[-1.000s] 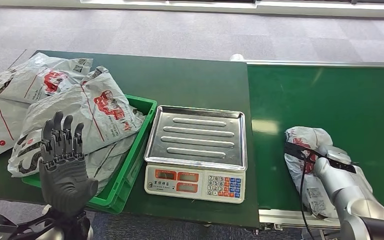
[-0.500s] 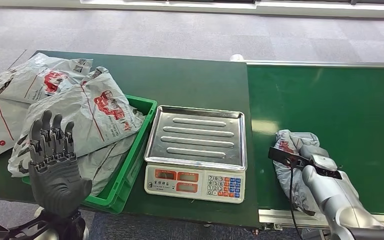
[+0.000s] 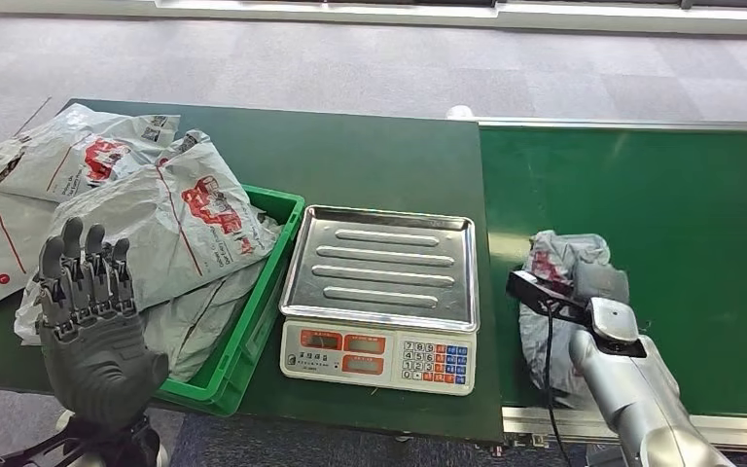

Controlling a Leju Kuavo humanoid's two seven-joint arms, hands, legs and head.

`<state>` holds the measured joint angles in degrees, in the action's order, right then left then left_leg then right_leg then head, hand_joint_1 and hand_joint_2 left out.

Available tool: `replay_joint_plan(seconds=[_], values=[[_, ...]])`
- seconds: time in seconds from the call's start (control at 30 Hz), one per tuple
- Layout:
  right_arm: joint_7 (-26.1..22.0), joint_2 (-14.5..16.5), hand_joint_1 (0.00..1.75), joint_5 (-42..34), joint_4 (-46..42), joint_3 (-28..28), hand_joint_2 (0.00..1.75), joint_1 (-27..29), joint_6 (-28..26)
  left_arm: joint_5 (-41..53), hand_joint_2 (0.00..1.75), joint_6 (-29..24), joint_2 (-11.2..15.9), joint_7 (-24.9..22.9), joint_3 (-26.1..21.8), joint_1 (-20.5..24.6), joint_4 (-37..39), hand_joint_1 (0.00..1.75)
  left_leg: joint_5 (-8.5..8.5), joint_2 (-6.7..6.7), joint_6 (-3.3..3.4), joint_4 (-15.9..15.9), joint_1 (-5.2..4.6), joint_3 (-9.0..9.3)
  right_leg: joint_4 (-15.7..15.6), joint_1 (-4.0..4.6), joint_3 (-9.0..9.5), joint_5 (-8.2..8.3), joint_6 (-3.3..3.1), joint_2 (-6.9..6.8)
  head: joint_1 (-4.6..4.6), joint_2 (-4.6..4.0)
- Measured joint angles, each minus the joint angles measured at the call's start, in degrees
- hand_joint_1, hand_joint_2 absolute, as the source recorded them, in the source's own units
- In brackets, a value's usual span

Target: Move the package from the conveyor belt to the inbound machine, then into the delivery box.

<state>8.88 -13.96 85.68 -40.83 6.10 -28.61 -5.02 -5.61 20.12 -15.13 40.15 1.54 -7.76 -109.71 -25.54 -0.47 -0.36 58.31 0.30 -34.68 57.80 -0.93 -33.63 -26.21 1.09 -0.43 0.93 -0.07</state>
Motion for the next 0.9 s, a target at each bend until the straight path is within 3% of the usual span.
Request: replay_joint_plan(seconds=[0.1, 0.33, 0.5, 0.7, 0.8, 0.9], values=[[4.4, 0.2, 1.75, 3.7, -7.4, 0.2, 1.75, -1.7, -7.3, -0.4, 1.75, 0.6, -0.1, 0.0, -0.1, -0.5, -0.5, 0.00, 0.02, 0.01, -0.02, 0.0, -0.01, -0.01, 0.0, -0.02, -0.04, 0.02, 0.00, 0.03, 0.01, 0.00], [6.7, 0.2, 1.75, 4.4, -26.5, 2.4, 1.75, -6.6, -7.7, -1.1, 1.75, 0.8, -0.1, 0.0, -0.1, 0.0, 0.1, 0.00, 0.05, -0.02, 0.02, 0.0, -0.03, 0.02, 0.0, -0.03, -0.08, 0.00, -0.01, 0.00, 0.01, 0.00], [3.5, 0.9, 1.75, 4.4, -30.9, 3.1, 1.75, -7.3, -10.7, -1.4, 1.75, 0.8, -0.1, 0.0, 0.0, 0.7, 0.8, 0.00, 0.04, 0.00, 0.02, 0.0, -0.04, -0.04, 0.0, -0.04, -0.09, 0.01, -0.01, 0.03, 0.00, 0.00], [1.2, 3.9, 1.75, 4.1, -31.9, 5.4, 1.75, -9.5, -9.4, -1.6, 1.75, 0.9, 0.0, 0.0, 0.1, 1.8, 1.9, 0.00, 0.07, 0.01, 0.02, 0.0, -0.01, 0.01, 0.0, -0.01, -0.07, 0.02, -0.03, 0.01, 0.01, 0.00], [-5.3, 6.0, 1.75, 0.8, -31.8, 6.5, 1.75, -10.5, -6.4, -1.8, 1.75, 1.6, 0.1, 0.0, 0.1, 2.4, 2.5, 0.00, 0.07, 0.06, 0.00, 0.0, 0.00, -0.01, 0.0, 0.00, -0.09, 0.04, -0.05, 0.08, 0.01, 0.00], [-17.6, 9.9, 1.75, -6.8, -29.8, 9.9, 1.75, -11.3, -0.7, -2.0, 1.75, 3.6, 0.2, -0.1, 0.1, 4.3, 4.1, 0.00, 0.04, 0.32, -0.08, -0.1, 0.03, 0.08, 0.0, 0.03, -0.14, 0.07, -0.12, 0.41, 0.01, 0.00]])
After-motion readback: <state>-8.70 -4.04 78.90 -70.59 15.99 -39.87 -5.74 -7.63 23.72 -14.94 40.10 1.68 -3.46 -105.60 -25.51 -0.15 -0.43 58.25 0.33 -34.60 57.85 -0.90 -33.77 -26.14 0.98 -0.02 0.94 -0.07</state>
